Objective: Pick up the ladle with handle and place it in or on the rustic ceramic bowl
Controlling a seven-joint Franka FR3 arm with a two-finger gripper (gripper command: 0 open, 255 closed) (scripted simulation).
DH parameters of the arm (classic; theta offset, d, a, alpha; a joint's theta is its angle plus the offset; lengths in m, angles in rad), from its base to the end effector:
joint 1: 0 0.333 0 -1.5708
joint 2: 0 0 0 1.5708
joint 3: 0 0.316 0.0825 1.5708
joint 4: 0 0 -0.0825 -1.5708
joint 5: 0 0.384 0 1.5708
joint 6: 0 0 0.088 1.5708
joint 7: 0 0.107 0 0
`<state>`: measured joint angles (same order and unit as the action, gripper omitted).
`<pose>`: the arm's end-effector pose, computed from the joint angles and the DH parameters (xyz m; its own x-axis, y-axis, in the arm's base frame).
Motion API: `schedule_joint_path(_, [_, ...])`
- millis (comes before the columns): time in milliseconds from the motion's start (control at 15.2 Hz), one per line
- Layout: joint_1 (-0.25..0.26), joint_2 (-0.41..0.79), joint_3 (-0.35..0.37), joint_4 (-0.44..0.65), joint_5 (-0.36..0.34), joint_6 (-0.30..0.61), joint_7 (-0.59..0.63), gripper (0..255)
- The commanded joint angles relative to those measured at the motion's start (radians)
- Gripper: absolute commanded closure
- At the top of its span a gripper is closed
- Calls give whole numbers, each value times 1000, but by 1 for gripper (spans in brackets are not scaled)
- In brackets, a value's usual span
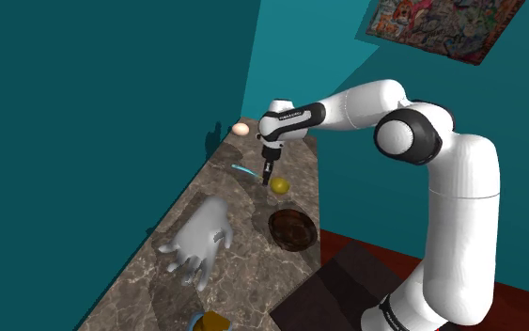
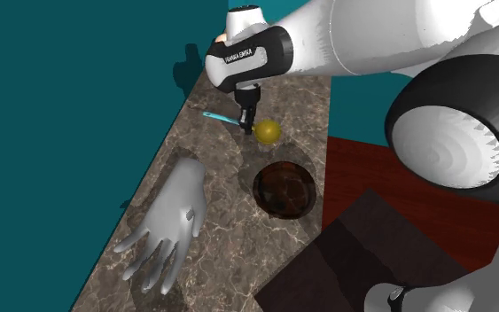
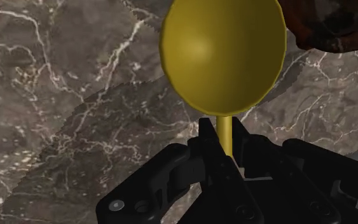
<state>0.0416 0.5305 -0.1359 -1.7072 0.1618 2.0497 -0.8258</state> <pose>0.6494 -0.0447 0.2723 0.7856 0.6135 -0.0801 0.5950 -0.7847 -0.1739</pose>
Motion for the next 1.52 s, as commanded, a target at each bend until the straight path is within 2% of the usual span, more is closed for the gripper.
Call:
schedule_joint_path(0, [1,-13,-1,9,-3,-22,4,255])
schedule_joint_path(726, [4,-80,-8,53,-17,-132,18,255])
schedule_joint_path(1056, [29,-278,-13,-236,-37,-37,30,255])
schedule_joint_path(1452, [48,-503,-11,-530,-66,37,58,255])
